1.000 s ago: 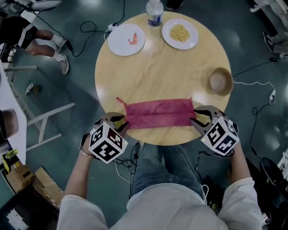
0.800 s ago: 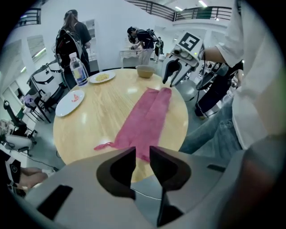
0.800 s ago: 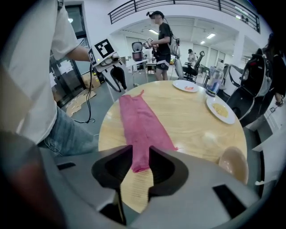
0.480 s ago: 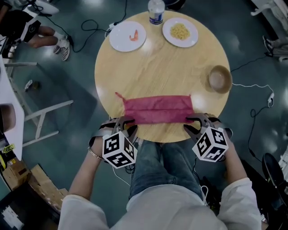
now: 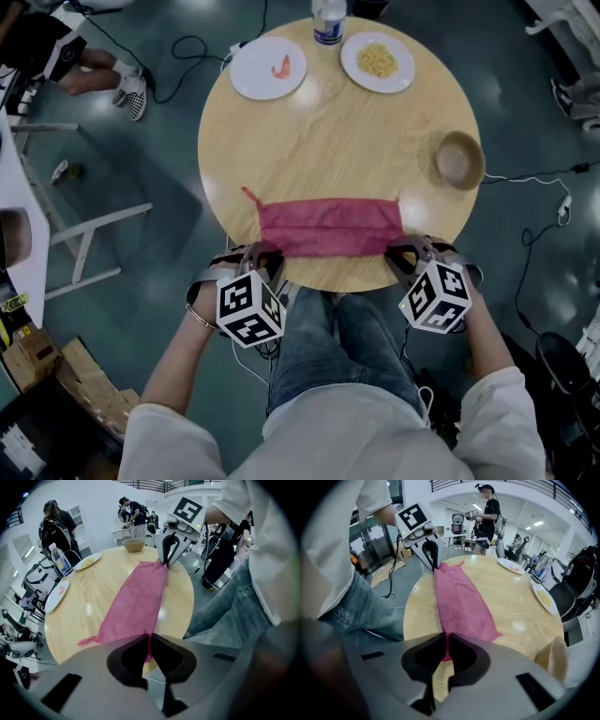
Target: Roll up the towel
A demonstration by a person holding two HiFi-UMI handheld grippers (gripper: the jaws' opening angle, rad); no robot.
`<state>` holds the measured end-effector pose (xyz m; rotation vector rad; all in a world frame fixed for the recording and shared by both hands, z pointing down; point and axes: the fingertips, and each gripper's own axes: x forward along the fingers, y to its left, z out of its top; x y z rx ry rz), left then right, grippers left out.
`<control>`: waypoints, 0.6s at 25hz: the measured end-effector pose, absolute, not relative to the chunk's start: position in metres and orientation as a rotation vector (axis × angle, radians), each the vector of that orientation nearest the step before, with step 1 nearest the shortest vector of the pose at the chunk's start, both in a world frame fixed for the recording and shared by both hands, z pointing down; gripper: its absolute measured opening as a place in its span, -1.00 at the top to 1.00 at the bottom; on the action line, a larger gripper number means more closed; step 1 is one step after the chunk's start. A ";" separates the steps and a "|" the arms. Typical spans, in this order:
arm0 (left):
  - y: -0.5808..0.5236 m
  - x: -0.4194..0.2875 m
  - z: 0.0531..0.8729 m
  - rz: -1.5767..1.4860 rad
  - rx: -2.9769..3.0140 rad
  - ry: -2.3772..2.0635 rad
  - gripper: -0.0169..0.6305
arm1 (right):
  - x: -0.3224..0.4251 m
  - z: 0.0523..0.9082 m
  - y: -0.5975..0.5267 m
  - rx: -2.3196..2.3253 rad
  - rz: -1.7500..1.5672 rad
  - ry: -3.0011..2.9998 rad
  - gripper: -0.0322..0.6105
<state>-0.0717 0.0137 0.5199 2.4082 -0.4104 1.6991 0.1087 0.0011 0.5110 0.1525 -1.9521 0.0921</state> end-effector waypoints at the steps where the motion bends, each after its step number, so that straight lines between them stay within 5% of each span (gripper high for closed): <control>1: 0.020 -0.071 0.519 1.695 2.397 -0.383 0.86 | 0.110 0.511 0.006 0.139 0.112 -1.956 0.83; 15: -0.009 -0.080 0.498 1.524 2.202 -0.315 0.85 | 0.107 0.488 -0.031 0.148 0.350 -1.994 0.82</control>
